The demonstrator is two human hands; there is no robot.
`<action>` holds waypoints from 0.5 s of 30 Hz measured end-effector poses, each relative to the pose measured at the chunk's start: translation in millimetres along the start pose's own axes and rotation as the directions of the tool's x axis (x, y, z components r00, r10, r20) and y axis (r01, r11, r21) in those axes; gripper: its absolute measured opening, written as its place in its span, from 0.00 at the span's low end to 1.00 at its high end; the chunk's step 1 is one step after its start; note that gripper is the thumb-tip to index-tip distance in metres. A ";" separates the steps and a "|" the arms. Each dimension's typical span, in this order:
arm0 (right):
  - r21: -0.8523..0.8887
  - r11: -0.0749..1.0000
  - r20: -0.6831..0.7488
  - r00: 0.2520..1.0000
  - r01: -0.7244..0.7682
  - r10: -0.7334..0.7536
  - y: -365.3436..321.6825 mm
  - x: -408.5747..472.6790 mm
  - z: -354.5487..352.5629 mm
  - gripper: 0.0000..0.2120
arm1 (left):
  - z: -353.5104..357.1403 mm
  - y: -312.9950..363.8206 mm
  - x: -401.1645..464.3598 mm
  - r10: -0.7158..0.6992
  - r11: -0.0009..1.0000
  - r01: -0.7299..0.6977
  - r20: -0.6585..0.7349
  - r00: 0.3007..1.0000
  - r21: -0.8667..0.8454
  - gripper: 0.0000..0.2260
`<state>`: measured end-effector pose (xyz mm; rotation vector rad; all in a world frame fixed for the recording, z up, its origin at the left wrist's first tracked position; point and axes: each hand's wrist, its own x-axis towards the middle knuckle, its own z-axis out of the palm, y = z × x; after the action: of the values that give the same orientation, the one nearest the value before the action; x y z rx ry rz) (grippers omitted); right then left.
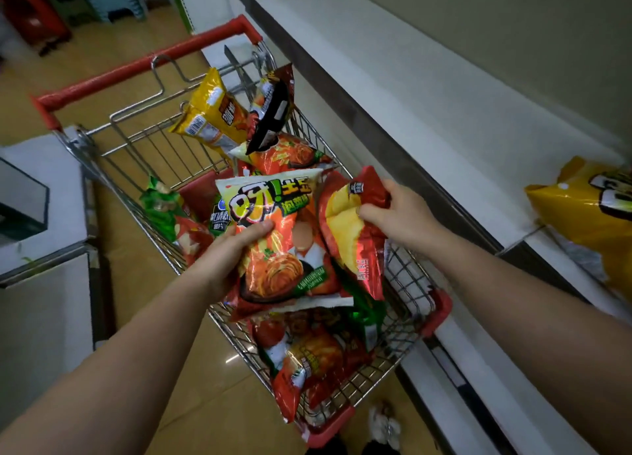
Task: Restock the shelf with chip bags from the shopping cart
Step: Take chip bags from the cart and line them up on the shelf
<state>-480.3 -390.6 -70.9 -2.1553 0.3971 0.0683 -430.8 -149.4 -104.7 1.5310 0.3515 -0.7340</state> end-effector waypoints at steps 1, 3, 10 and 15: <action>0.140 0.990 0.021 1.000 -0.018 0.015 -0.4 3.9 2.8 0.16 | -6.1 3.5 -1.8 0.009 1.000 -0.010 -0.011 1.000 -0.030 0.32; 0.425 0.897 0.094 0.991 -0.124 0.093 7.9 8.8 14.8 0.13 | -18.1 8.2 -6.1 0.011 0.998 -0.014 -0.044 0.999 -0.064 0.22; 0.745 0.394 0.423 0.837 -0.539 0.346 58.9 4.0 53.1 0.10 | -55.2 -2.6 -1.9 0.000 0.999 -0.004 -0.112 0.994 -0.034 0.37; 0.615 0.601 0.259 0.851 -0.510 0.457 68.7 4.3 56.0 0.17 | -49.2 -11.8 6.2 -0.004 0.999 0.001 -0.104 0.995 -0.035 0.20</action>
<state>-491.8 -382.9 -158.5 -1.2713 0.8261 0.2734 -422.0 -101.5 -120.1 1.5394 0.4418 -0.6485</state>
